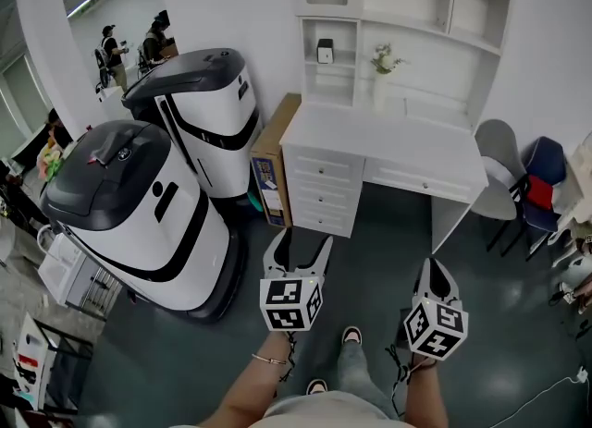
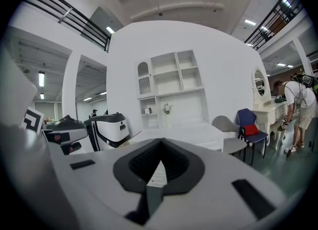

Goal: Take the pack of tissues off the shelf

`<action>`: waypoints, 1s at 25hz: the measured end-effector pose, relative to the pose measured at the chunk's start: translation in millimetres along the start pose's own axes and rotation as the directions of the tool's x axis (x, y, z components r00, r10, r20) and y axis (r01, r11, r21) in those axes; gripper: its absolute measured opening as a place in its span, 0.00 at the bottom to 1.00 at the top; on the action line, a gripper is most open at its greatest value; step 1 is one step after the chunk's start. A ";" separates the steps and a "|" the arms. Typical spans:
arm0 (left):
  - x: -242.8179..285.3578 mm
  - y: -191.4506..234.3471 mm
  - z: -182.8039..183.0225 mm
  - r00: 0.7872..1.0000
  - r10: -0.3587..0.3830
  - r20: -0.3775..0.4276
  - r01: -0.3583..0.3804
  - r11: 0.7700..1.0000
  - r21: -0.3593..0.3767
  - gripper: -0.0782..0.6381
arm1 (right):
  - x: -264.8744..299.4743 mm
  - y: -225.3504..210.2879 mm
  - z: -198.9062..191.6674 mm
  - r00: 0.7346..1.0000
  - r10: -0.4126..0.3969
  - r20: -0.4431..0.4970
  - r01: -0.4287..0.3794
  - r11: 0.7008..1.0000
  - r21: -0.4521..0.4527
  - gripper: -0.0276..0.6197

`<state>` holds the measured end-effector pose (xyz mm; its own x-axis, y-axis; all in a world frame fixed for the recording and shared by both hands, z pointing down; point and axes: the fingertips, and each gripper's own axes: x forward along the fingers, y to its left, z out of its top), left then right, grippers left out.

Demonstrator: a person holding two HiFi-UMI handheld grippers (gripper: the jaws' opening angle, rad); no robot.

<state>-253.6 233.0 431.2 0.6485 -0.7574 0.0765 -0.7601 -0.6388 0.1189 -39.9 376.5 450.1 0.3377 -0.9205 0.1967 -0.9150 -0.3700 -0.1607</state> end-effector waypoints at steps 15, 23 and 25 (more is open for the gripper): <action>156.6 16.1 35.9 0.997 0.068 0.029 -0.068 0.998 -0.010 0.57 | 161.7 -36.7 61.7 0.998 0.062 0.007 -0.061 0.998 -0.016 0.05; 244.9 10.4 42.6 0.994 0.101 0.035 -0.100 0.995 -0.021 0.57 | 243.3 -76.5 88.3 0.996 0.085 0.011 -0.084 0.996 -0.019 0.05; 262.1 8.0 44.0 0.995 0.099 0.033 -0.098 0.995 -0.019 0.57 | 259.5 -83.2 90.8 0.995 0.095 0.008 -0.095 0.995 -0.017 0.05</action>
<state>-91.5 23.4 408.7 0.5683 -0.8210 0.0553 -0.8194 -0.5585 0.1291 143.9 157.0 426.7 0.2511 -0.9524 0.1726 -0.9466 -0.2789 -0.1619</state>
